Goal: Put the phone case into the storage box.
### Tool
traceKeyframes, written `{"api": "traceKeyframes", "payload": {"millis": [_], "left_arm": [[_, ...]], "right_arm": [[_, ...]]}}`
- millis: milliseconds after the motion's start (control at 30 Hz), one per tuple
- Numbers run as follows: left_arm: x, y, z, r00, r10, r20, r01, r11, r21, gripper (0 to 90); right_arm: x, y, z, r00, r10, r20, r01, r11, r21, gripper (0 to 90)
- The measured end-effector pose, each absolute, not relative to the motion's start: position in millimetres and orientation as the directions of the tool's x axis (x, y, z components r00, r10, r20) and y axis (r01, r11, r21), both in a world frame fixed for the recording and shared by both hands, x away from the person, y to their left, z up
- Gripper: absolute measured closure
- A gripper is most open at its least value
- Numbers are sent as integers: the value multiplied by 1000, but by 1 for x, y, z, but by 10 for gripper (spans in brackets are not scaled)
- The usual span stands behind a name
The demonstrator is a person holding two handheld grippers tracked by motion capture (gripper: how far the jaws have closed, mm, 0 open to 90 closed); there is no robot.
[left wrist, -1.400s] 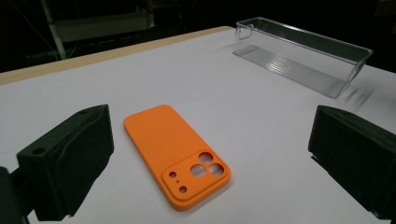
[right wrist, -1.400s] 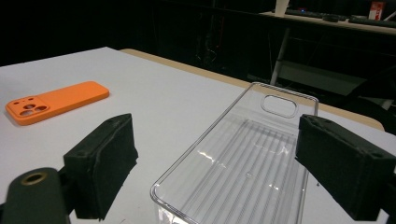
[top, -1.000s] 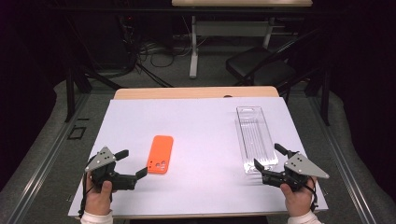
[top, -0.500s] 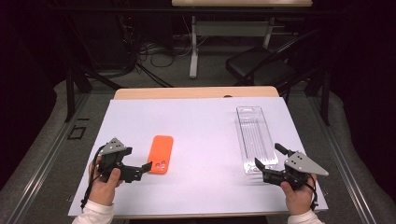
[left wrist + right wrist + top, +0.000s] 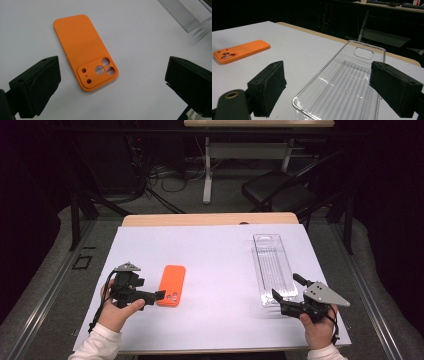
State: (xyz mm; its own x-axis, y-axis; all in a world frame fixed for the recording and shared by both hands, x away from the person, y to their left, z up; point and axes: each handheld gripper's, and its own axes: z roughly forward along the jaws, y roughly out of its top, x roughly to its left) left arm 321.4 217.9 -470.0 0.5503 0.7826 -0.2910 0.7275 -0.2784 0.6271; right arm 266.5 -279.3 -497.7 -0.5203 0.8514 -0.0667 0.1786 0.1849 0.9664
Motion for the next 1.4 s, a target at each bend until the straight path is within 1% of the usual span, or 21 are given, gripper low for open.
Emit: {"api": "traceKeyframes", "payload": {"millis": [67,233,533,700,833,1067,1400], "left_arm": [[325,217,-471,545,787,-288,738,-289,609,3],[334,216,-472,494,819,-292,775,-263,575,3],[347,219,-467,449,857,-252,806,-267,529,4],[353,217,-466,434,863,-257,817,-258,515,4],[360,211,-466,419,875,-242,829,-260,495,4],[378,203,-473,403,882,-243,857,-270,439,6],[393,190,-485,392,886,-246,875,-276,398,12]], "right_arm": [[267,-279,-498,-520,852,-66,181,186,966,126],[267,-279,-498,-523,850,-65,186,188,964,128],[267,-278,-499,-531,845,-66,191,195,962,139],[268,-278,-500,-534,843,-67,190,197,962,139],[268,-278,-500,-532,844,-69,191,198,961,140],[269,-278,-501,-536,842,-64,189,194,963,140],[269,-279,-501,-537,842,-62,194,194,962,141]]}}
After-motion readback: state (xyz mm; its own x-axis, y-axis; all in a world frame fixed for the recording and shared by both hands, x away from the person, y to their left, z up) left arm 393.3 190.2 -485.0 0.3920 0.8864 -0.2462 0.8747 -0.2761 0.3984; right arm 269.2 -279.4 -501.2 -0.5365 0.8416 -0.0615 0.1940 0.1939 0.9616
